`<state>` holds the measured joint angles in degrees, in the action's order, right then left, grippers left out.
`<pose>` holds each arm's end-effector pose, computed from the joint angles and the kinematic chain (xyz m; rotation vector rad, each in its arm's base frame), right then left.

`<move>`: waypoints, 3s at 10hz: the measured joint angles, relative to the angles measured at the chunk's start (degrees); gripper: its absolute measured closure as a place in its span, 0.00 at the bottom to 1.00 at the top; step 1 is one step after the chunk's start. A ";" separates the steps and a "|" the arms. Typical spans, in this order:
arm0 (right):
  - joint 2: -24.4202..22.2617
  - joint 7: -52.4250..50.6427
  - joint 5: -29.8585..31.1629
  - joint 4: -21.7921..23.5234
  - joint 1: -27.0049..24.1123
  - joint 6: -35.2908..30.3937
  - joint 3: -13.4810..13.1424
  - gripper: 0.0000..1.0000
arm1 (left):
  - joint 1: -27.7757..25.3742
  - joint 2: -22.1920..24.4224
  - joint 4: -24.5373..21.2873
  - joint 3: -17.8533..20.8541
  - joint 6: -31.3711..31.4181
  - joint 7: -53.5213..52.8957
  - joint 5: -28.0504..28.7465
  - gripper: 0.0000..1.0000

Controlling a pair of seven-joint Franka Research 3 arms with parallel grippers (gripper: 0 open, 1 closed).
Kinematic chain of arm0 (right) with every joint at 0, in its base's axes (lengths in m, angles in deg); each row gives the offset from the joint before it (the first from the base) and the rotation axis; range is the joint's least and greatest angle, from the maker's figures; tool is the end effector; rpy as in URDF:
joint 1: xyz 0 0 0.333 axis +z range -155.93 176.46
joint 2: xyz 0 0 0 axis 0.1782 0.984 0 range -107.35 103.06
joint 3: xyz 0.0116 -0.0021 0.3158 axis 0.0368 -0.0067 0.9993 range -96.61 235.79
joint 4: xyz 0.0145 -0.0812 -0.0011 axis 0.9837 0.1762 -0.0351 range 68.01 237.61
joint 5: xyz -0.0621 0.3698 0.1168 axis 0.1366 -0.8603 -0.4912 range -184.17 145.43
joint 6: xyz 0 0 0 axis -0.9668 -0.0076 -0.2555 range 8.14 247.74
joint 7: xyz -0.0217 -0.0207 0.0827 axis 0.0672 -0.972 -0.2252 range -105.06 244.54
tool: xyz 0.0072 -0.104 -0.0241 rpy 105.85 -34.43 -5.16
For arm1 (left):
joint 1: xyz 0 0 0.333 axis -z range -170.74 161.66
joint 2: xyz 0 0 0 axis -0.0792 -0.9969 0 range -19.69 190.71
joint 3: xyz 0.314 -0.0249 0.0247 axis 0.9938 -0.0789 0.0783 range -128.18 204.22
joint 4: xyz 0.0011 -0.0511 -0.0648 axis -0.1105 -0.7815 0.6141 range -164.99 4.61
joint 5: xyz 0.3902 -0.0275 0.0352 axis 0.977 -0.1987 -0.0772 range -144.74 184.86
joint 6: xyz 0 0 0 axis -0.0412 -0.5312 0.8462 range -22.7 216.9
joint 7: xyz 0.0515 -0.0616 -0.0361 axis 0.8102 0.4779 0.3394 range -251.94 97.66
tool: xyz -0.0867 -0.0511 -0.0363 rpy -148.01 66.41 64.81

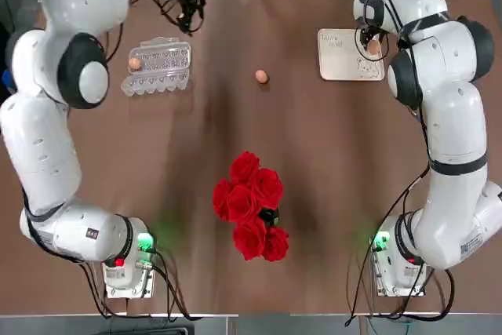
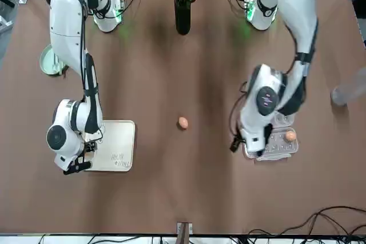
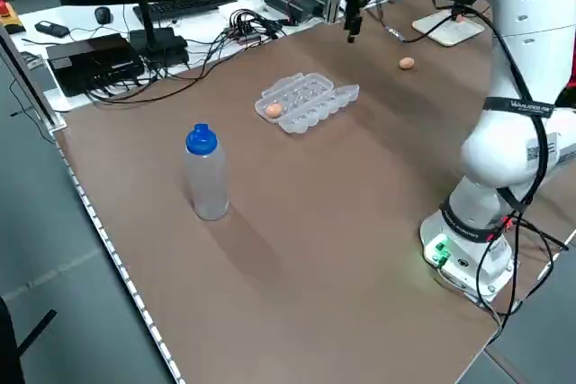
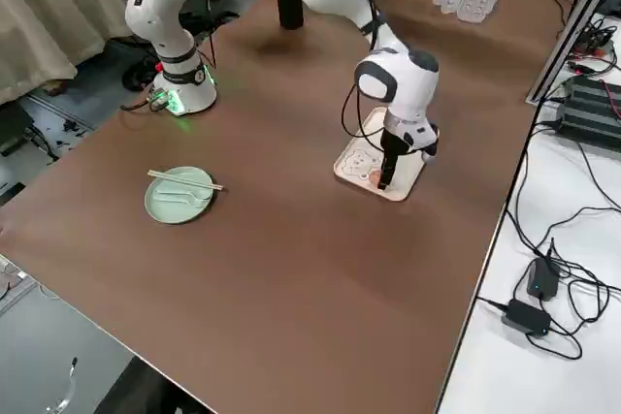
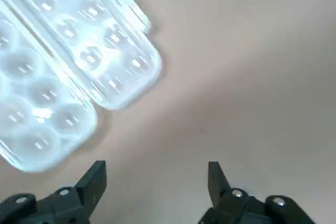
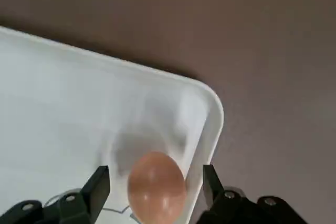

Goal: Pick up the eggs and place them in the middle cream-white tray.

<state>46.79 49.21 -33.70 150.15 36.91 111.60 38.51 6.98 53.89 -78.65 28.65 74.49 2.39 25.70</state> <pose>0.6976 0.0097 0.1928 2.9120 0.3931 -0.1103 0.6572 -0.2291 0.3264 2.7438 1.4924 0.0206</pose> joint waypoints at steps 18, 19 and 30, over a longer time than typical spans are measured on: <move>-4.76 30.38 -10.50 -14.18 30.07 -16.61 2.29 0.12 | -25.93 -3.65 -13.46 -0.15 13.33 -3.53 6.62 0.15; -4.60 30.31 -10.50 -14.07 30.58 -16.61 2.66 0.11 | -25.93 -3.65 -13.87 -0.21 14.05 -3.53 6.62 0.15; 3.58 -0.26 -9.26 -13.64 32.53 -0.53 6.04 0.00 | -25.93 0.76 -14.03 -0.47 10.77 -5.51 7.99 0.53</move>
<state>50.37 48.94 -42.95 136.51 69.44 111.07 44.55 -18.94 54.66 -92.68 28.17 85.26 -3.12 33.69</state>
